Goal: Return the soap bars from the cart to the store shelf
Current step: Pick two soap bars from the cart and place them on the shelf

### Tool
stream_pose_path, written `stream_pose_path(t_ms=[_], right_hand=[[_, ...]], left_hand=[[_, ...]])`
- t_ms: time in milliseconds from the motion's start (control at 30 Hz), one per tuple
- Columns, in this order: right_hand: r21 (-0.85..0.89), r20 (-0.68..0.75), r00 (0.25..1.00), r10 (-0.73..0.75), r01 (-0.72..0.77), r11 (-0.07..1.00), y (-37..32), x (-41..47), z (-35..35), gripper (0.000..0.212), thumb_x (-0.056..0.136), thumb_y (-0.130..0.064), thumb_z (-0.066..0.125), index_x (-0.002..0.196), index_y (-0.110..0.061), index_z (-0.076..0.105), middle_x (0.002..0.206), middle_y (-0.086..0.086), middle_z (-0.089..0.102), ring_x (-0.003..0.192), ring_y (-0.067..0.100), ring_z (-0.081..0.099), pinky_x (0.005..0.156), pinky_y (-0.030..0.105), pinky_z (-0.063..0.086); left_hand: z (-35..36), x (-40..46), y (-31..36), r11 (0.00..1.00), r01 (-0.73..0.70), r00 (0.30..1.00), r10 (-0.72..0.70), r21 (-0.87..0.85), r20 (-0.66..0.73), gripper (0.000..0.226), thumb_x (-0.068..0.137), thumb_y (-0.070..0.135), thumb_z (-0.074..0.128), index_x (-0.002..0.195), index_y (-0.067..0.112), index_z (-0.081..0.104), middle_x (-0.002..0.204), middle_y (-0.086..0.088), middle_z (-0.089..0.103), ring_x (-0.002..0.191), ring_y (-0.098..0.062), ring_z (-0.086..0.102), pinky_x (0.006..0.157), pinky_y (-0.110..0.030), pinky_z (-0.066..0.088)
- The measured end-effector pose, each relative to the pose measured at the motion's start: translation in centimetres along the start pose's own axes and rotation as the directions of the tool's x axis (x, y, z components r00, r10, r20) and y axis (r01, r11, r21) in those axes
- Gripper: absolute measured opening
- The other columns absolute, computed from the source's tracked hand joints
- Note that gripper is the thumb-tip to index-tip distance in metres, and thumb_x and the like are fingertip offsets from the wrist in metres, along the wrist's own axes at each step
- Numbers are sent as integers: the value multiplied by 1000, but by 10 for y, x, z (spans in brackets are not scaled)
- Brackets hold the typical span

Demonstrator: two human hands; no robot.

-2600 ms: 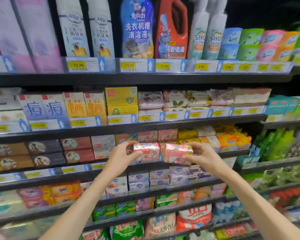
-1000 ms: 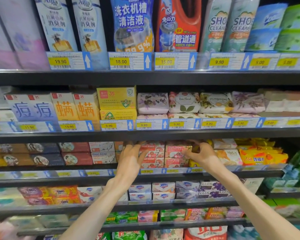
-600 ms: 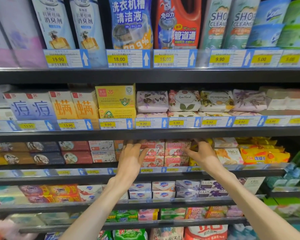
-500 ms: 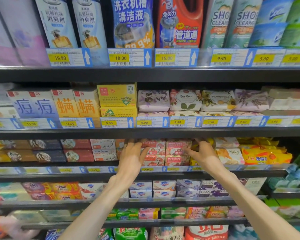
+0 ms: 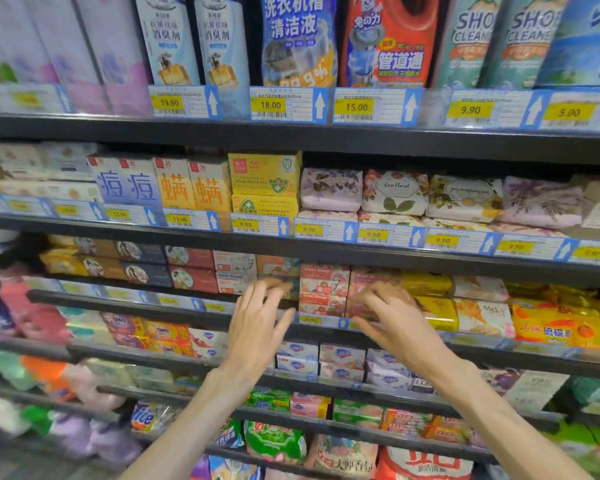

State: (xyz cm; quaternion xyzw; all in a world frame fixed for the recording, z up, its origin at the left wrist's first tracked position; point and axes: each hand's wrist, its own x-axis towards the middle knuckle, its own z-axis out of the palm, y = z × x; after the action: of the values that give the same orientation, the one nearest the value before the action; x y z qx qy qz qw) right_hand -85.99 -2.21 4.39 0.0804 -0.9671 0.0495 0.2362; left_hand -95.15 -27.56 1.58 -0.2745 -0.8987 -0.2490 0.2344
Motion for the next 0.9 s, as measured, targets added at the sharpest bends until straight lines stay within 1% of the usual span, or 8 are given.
stream_pose_path(t_ms=[167,300,400,500,600,700,833,900], right_hand=[[116,117,960,-254,241,964,-44,15,29,44,95,-46,55,134,-26,51,129,-4,58,116,21,56,94,37,49],[219,146,883,-447,412,885,-105,25,57,52,96,-53,47,142,-28,46,141,-9,52,127,12,50,102,30,39],[310,142,819,-556,497,811,-164,30,74,56,94,-56,49,143,-29,44,142,-9,52,129,14,50,104,32,41],[447,110,735,-669,564,694,-231,36,88,57,90,-52,59,138,-22,51,136,0,58,121,22,58,97,40,50],[511,32,631,-775,656,555,-306,42,87,54,87,-48,59,131,-18,51,125,7,65,110,27,65,90,38,55],[550,-25,542,-840,709,441,-383,40,79,52,84,-39,65,127,-11,58,121,8,67,105,27,66,85,35,56],[536,-47,445,-894,767,353,-488,36,89,61,88,-54,53,132,-12,57,127,8,64,111,26,64,93,36,53],[540,-68,408,-910,782,311,-543,32,92,61,87,-53,56,133,-13,56,127,6,64,111,24,64,91,33,52]], left_hand=[[-31,-70,-14,991,63,998,-61,115,-28,42,93,34,64,134,25,56,131,8,54,126,-15,47,105,-35,40],[-68,-143,-41,947,234,972,-224,219,-68,43,89,37,63,131,24,59,129,6,58,126,-18,51,103,-38,41],[-107,-201,-57,870,390,920,-379,302,-95,47,87,47,54,129,26,60,127,8,59,121,-16,53,99,-33,38],[-151,-256,-72,786,502,863,-483,360,-146,49,84,52,51,126,30,59,125,8,61,117,-18,57,96,-36,43],[-194,-312,-91,689,591,799,-571,419,-189,50,85,54,54,130,31,55,128,9,58,122,-16,53,99,-37,44],[-235,-366,-109,573,700,702,-663,427,-260,54,88,59,44,133,31,56,134,11,57,127,-15,52,103,-35,41],[-293,-430,-137,520,750,653,-680,408,-334,50,92,54,54,136,31,52,134,12,56,127,-13,51,101,-36,43],[-325,-460,-154,487,772,625,-698,409,-349,52,92,57,50,138,32,50,137,12,54,129,-12,49,103,-36,42]])
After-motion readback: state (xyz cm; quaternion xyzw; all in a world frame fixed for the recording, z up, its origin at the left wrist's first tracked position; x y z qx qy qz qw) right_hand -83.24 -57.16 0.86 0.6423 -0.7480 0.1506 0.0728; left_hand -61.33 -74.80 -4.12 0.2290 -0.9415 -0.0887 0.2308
